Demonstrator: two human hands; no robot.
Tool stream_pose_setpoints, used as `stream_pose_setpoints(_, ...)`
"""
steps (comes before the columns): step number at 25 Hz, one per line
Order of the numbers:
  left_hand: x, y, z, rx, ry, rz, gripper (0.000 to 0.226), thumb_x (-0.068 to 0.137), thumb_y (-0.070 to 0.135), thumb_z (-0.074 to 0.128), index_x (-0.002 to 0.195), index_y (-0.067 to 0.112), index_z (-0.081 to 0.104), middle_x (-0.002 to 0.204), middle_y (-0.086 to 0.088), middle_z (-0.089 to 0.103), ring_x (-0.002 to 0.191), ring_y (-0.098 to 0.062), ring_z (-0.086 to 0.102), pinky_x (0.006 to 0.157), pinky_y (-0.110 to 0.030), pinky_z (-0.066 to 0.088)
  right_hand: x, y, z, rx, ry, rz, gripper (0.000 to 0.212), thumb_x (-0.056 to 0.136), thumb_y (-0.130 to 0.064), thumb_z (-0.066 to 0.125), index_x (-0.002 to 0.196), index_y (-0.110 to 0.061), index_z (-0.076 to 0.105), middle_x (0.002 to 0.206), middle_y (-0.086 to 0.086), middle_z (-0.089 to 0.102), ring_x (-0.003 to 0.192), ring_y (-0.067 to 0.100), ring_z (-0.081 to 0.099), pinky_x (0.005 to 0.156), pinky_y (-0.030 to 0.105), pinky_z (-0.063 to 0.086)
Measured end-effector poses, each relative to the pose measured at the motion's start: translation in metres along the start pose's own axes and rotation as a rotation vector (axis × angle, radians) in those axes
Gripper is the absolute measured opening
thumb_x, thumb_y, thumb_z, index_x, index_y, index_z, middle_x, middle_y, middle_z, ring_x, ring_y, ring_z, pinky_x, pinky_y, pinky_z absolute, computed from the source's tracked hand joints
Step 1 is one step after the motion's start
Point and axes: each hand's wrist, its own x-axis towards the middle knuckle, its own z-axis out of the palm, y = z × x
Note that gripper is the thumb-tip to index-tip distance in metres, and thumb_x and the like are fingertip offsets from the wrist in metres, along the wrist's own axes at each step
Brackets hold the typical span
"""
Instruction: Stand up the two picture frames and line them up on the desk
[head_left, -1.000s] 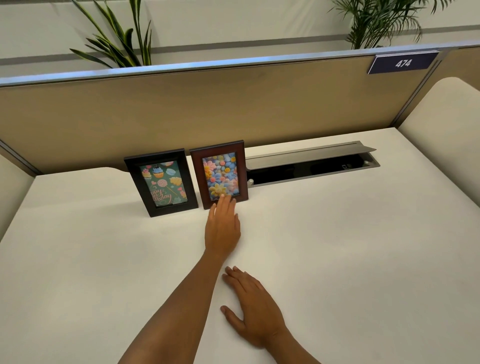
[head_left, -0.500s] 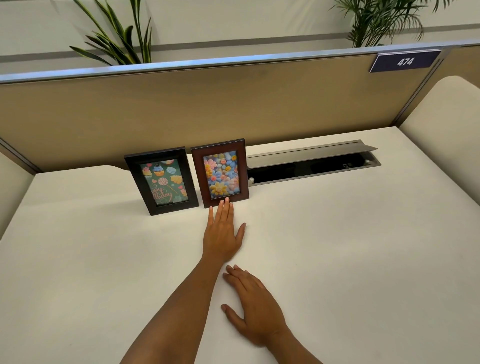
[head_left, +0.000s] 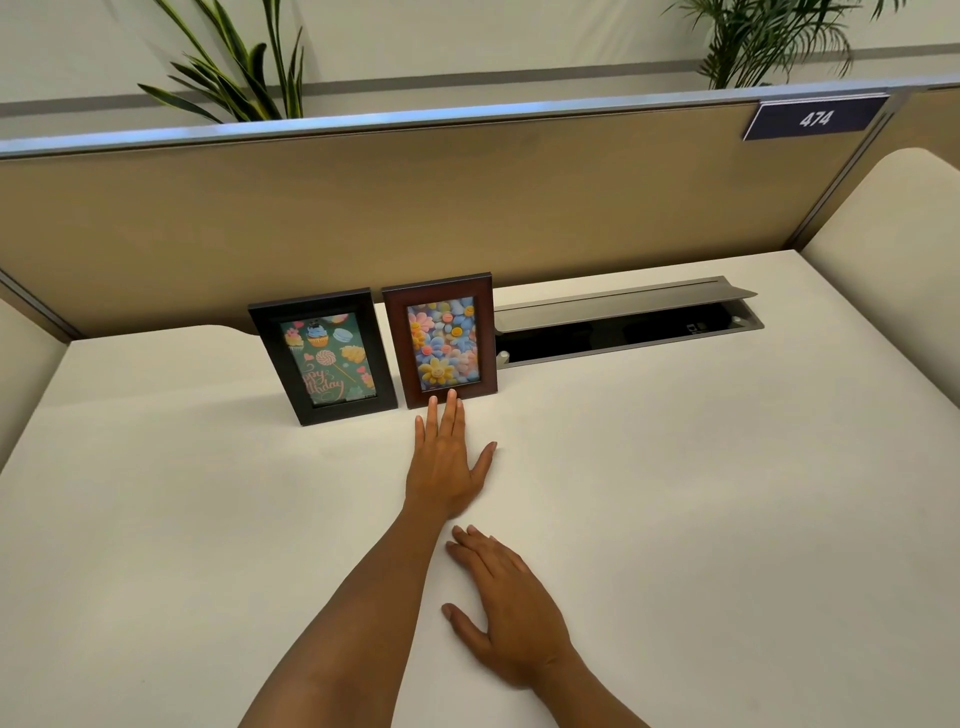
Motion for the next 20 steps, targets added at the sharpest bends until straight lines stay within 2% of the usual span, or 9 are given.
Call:
stream_pose_setpoints(9,-0.0007,0.0007,0.0005,0.022,-0.011,-0.005,0.085,0.093,0.069,0.018,0.157,0.016,-0.001,0.165,0.0,-0.01,0.151,-0.022,-0.013,0.121,-0.038,-0.009,-0.0002,-0.0019,-0.0022,0.007,-0.014,0.002,0.059,0.101,-0.055,0.042,0.153,-0.033,0.027,0.162,-0.026,0.009,0.15,-0.005,0.007,0.121,0.019,0.01)
stream_pose_setpoints(14,0.0002,0.0005,-0.0005,0.144,-0.031,-0.013,0.083,0.094,0.068,0.013,0.157,0.016,-0.003,0.165,0.0,-0.006,0.152,-0.018,-0.008,0.122,-0.043,-0.008,0.0003,-0.0021,-0.0037,0.015,-0.034,0.001,0.059,0.1,-0.055,0.043,0.153,-0.031,0.029,0.162,-0.023,0.013,0.15,-0.005,0.008,0.122,0.019,0.01)
stream_pose_setpoints(20,-0.0054,0.0039,-0.0039,0.163,-0.027,-0.011,0.083,0.094,0.067,0.012,0.157,0.015,-0.002,0.166,-0.002,-0.004,0.152,-0.018,-0.005,0.122,-0.042,-0.009,-0.0011,0.0003,-0.0039,0.021,-0.021,-0.008,0.059,0.1,-0.055,0.043,0.152,-0.03,0.031,0.162,-0.02,0.019,0.15,-0.005,0.009,0.122,0.019,0.01)
